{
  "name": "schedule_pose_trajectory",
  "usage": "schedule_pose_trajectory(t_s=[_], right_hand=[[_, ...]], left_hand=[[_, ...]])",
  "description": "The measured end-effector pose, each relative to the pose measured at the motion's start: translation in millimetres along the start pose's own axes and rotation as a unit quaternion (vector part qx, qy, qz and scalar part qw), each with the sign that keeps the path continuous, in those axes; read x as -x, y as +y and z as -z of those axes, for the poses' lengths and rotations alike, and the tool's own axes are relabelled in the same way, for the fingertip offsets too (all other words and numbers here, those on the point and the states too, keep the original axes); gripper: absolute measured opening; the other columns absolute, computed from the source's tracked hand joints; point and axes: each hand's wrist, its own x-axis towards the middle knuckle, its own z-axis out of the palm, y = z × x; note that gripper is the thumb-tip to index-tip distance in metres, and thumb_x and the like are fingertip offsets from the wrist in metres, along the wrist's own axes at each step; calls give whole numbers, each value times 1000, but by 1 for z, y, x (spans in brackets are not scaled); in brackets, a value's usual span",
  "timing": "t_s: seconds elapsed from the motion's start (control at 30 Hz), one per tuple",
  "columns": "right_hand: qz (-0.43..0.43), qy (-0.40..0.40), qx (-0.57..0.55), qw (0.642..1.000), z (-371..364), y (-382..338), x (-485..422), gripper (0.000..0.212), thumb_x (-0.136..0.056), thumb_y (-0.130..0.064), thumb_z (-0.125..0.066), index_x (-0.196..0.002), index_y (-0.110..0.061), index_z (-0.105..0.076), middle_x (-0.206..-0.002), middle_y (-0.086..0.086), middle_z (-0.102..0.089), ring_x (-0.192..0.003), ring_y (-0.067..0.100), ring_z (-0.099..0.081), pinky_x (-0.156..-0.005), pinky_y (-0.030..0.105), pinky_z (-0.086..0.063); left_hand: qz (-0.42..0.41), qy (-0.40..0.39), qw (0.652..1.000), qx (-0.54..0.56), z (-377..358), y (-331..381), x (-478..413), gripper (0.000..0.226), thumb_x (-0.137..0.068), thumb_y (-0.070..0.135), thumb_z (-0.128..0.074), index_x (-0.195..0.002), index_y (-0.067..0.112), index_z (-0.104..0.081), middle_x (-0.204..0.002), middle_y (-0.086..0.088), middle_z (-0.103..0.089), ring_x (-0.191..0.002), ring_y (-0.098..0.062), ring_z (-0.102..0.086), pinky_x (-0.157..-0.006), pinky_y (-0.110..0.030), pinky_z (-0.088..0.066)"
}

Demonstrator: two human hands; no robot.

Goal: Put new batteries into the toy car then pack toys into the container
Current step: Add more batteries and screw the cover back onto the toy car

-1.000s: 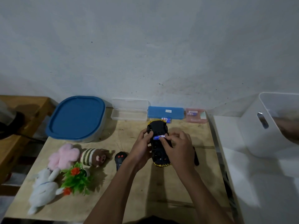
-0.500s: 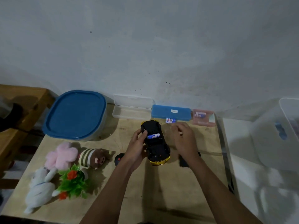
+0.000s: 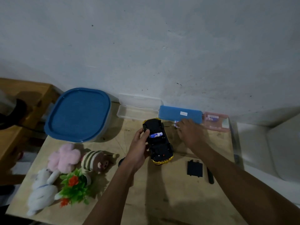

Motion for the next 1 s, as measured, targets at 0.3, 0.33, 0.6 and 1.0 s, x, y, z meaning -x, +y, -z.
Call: schedule_pose_trajectory(t_s=[0.3,0.33,0.6,1.0], right_hand=[[-58,-44,-188,979,21,-4,5,41,-97,-27,-54,-138,-23,-49,-116,2,-66,-101,21,-63,-82,35,-49],[-96,-26,-294,951,30,-7,10,45,-97,-29,-55,-141,-26,-46,-110,-2,-66,-94,17,-63,-79,32,-51],[-137,86,-563,810,98,-75,77,23,-93,-28,-63,-111,-41,-57,-102,-20,-65,-91,-7,-62,-74,12,-49],[-39,266,-343,900,71,-107,117,21,-91,-16,-67,-112,-18,-69,-103,-3,-71,-92,11,-66,-76,30,-56]], left_hand=[[-21,-10,1000,-15,-3,1,7,35,-101,29,-53,-136,26,-51,-110,-5,-70,-92,-24,-69,-78,-43,-57],[-26,-9,1000,-14,-2,2,8,35,-101,29,-53,-136,26,-51,-109,-5,-70,-90,-24,-69,-76,-42,-56],[-54,-25,998,-17,-5,2,24,33,-100,26,-55,-132,19,-56,-117,-10,-67,-94,-26,-65,-74,-41,-56],[-104,-68,992,-38,-10,8,59,22,-99,21,-57,-119,20,-67,-103,-5,-75,-93,-24,-68,-74,-38,-54]])
